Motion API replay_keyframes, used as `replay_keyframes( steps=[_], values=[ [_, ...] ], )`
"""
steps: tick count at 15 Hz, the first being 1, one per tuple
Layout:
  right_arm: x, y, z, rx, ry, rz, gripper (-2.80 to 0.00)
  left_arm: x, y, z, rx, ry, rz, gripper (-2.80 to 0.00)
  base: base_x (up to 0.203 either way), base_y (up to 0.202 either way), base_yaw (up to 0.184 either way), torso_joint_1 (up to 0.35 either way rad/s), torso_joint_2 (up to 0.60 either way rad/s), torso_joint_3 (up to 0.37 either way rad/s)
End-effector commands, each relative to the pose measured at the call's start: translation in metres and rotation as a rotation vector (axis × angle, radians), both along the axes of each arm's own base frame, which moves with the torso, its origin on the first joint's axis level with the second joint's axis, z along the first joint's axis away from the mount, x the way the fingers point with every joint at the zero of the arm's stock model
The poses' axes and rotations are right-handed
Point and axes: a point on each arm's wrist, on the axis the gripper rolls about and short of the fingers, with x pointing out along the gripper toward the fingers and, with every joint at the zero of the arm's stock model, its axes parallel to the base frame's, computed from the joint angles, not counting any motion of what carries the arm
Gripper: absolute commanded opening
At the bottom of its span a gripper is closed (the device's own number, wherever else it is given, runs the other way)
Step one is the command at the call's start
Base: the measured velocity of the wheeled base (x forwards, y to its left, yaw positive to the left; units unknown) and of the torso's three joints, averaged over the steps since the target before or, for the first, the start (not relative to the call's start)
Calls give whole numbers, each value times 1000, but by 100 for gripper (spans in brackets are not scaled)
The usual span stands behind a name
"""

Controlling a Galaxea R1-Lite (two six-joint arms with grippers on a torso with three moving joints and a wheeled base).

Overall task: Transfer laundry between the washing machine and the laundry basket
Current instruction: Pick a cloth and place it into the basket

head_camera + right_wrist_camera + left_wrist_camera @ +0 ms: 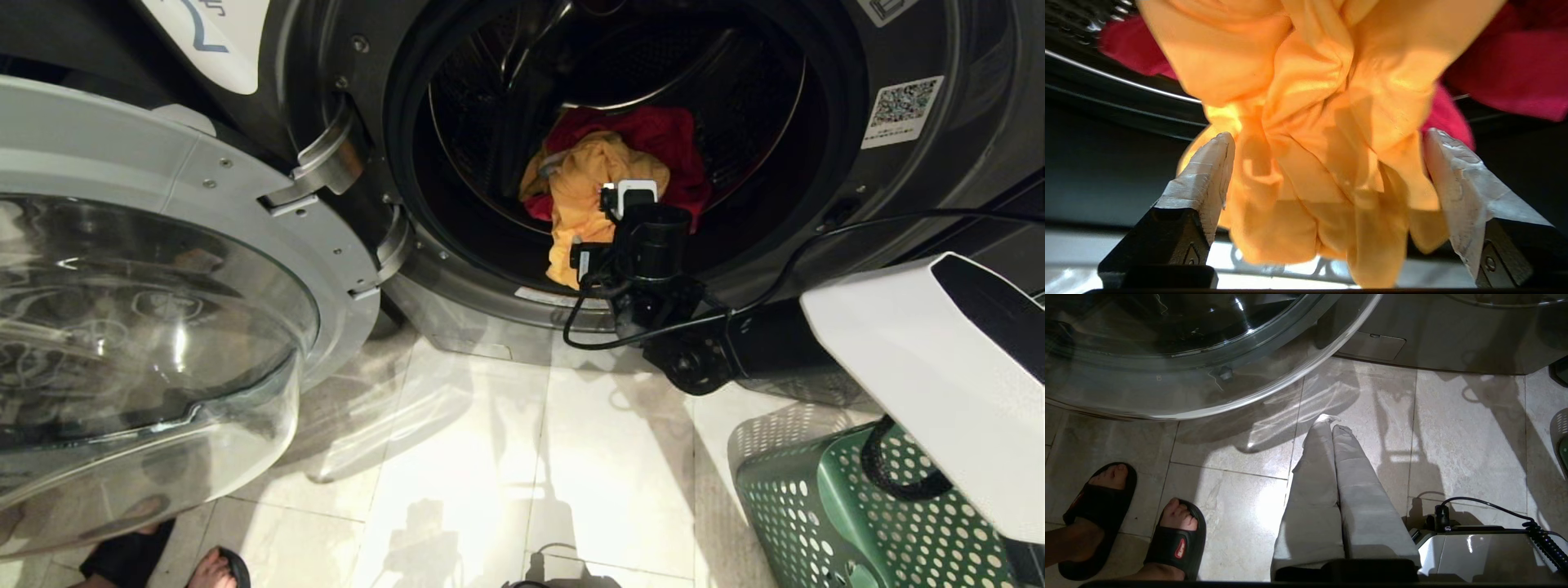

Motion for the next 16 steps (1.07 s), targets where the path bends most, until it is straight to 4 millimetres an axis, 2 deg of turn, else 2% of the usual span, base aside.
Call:
replay_keyframes(
  steps=[1,4,6,8,10,13,16],
  values=[
    [17,8,-25,-24,27,-6,0,0,0,0,0,1,0,-280,0,0,0,0,0,0],
    [32,13,-35,-31,46,-13,0,0,0,0,0,0,0,-280,0,0,0,0,0,0],
    [44,12,-22,5,-25,-30,0,0,0,0,0,0,0,-280,0,0,0,0,0,0],
    [53,-3,-11,20,-126,-75,0,0,0,0,0,0,0,-280,0,0,0,0,0,0],
    [52,-20,13,28,-222,-110,0,0,0,0,0,0,0,-280,0,0,0,0,0,0],
    [40,-33,47,32,-388,-158,0,0,0,0,0,1,0,-280,0,0,0,0,0,0],
    [28,-26,63,59,-422,-136,0,0,0,0,0,1,0,-280,0,0,0,0,0,0]
  ],
)
